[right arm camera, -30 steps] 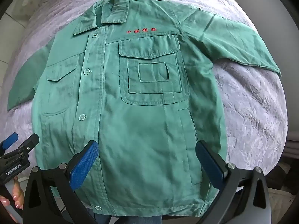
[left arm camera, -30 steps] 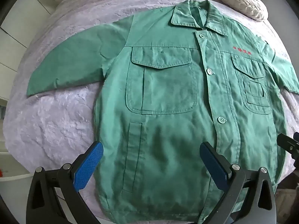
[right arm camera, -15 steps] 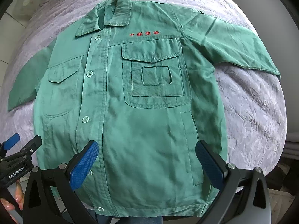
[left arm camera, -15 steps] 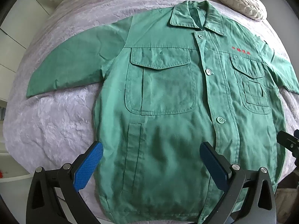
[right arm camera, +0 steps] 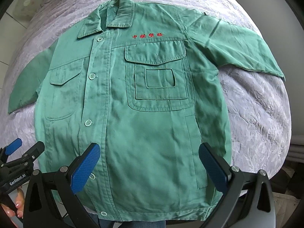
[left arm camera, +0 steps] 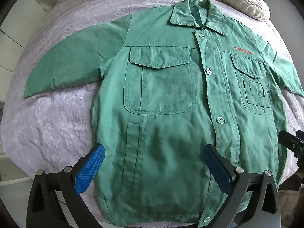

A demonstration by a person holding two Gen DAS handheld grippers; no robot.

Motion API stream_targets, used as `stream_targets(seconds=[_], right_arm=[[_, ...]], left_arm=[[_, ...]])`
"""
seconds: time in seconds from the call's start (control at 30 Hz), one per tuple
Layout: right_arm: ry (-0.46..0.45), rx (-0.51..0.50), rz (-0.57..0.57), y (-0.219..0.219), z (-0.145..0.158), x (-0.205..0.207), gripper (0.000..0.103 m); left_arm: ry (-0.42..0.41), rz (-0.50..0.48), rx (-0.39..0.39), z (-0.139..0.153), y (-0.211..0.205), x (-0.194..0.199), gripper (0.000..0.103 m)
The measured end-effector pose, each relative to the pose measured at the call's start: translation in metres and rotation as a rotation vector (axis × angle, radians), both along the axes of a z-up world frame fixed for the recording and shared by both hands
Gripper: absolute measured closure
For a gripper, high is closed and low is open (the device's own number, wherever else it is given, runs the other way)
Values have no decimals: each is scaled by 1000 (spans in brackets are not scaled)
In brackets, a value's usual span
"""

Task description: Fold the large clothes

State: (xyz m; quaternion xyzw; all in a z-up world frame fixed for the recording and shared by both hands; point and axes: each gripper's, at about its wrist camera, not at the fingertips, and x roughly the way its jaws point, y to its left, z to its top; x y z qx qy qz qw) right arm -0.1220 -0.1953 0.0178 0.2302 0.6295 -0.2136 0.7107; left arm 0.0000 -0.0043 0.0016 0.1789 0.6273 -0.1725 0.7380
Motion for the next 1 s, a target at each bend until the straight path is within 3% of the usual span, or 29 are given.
stream_targets(seconds=[1.0], right_arm=[[0, -3, 0, 0, 1, 0, 0]], left_arm=[[10, -13, 7, 0, -1, -7, 0]])
